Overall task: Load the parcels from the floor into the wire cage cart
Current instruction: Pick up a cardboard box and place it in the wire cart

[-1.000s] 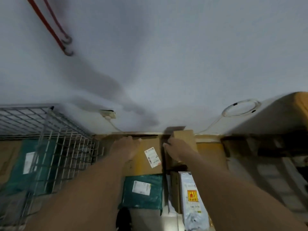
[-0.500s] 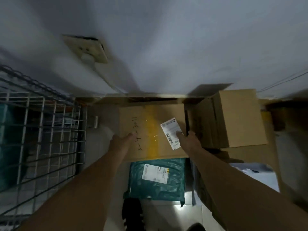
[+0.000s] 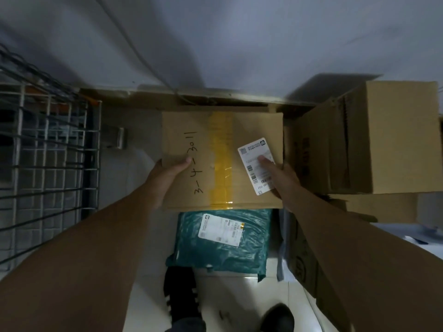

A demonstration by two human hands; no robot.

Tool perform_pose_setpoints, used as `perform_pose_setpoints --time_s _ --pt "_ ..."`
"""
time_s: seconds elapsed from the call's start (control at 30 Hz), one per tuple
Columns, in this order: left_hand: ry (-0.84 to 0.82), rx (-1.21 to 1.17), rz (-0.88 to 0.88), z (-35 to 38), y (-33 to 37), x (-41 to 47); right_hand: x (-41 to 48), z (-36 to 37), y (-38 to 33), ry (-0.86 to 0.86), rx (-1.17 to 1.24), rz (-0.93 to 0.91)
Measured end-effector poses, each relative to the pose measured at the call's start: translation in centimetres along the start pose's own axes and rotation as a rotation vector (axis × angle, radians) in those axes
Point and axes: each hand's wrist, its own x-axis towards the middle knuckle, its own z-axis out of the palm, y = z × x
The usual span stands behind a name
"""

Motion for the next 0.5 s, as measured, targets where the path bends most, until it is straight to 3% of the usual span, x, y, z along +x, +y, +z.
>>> perform_pose_setpoints --time_s 0.27,0.5 --pt "0.014 -0.061 0.073 -0.6 1.7 -3.9 -3.8 -0.4 -2.0 -0.092 0.115 -0.019" --pt "0.065 -0.066 0.16 -1.7 9.6 -12.4 -11.7 -3.9 -8.7 -0.144 0.181 -0.124"
